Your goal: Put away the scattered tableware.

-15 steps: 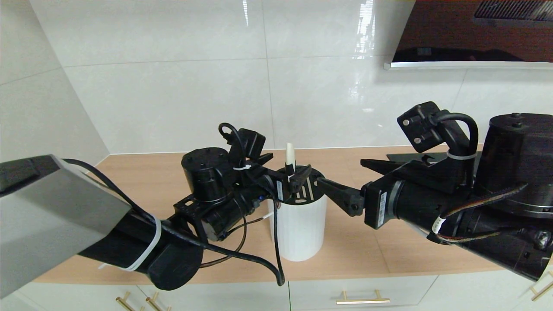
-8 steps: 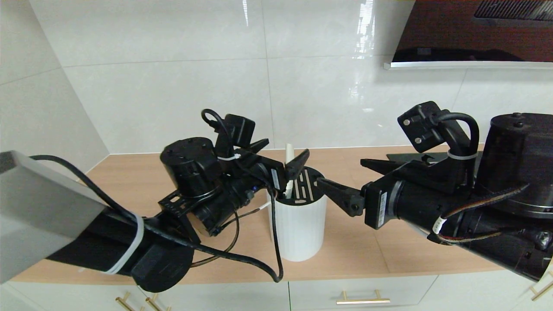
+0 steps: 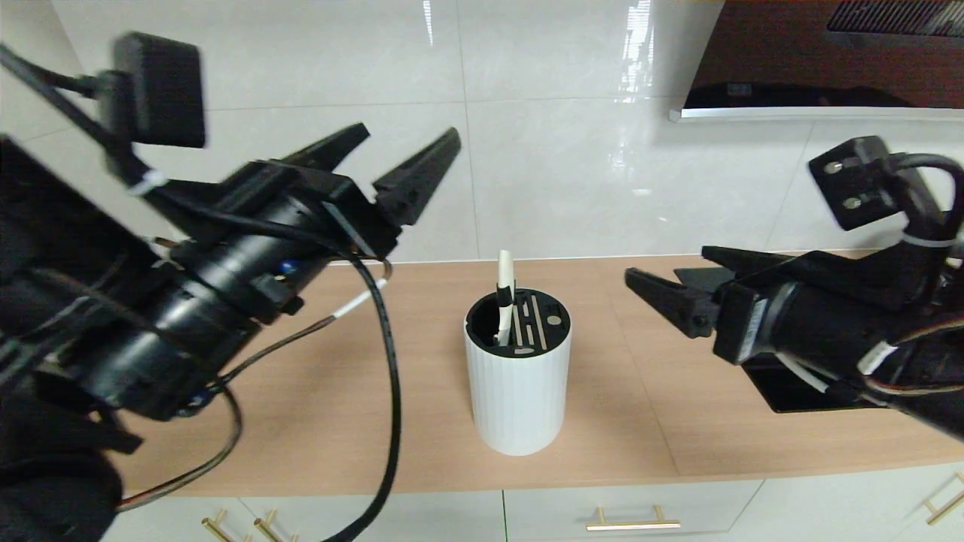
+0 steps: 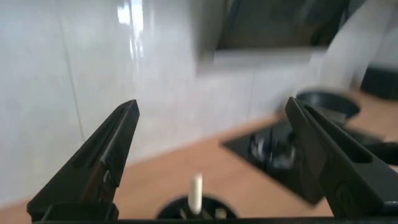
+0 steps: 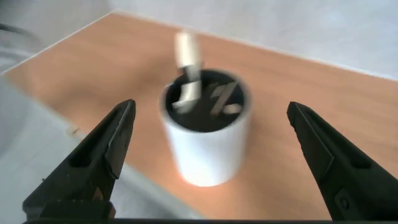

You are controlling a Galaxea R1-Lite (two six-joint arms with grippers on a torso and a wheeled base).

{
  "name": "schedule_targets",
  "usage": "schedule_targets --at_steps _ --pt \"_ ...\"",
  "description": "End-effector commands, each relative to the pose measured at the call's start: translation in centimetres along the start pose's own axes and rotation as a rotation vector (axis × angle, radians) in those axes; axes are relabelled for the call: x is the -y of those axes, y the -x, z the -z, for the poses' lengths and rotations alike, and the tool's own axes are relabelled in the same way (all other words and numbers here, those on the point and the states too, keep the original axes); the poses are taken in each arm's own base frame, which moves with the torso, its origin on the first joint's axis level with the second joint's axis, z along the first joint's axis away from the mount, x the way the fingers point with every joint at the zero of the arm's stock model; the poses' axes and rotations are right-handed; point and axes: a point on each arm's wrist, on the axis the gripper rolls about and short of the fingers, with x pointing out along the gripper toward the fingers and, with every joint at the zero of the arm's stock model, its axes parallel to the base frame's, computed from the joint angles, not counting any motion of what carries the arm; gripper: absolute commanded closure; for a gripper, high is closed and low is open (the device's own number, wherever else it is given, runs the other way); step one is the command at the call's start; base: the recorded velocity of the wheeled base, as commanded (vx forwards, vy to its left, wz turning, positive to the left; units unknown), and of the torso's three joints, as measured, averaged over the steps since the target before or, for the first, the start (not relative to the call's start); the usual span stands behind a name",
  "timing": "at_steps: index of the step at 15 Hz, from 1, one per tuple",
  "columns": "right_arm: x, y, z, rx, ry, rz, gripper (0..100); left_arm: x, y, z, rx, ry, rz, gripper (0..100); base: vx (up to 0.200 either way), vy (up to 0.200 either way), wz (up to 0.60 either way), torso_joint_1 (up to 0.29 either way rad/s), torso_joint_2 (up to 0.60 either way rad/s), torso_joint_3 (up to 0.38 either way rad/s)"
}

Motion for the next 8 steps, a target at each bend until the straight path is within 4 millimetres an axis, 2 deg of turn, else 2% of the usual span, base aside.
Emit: schedule_targets --at_steps 1,2,4,6,8 --pt "3.0 7.4 -1.4 0.135 -0.018 0.104 0 0.3 7.7 -5.0 0.066 0.001 -0.012 0 0.000 0.000 0.00 0.000 0.00 0.000" --pt "4.0 9.9 -1.1 0.163 -0.014 0.158 0 0.2 10.2 -5.3 0.029 -0.002 -0.032 0 0.000 0.000 0.00 0.000 0.00 0.000" --pt "5.6 15.6 -0.2 0.238 -0.009 0.311 0 -0.2 15.6 -7.2 -0.008 -0.027 -0.102 0 0.000 0.000 0.00 0.000 0.00 0.000" --pt "5.1 21.4 0.5 0.328 -0.007 0.337 0 0.2 21.8 -9.2 -0.055 -0.049 -0.170 0 0.000 0.000 0.00 0.000 0.00 0.000" --pt "4.6 24.7 1.4 0.302 0.008 0.348 0 1.1 26.1 -9.3 -0.107 -0.021 -0.238 0 0.000 0.000 0.00 0.000 0.00 0.000"
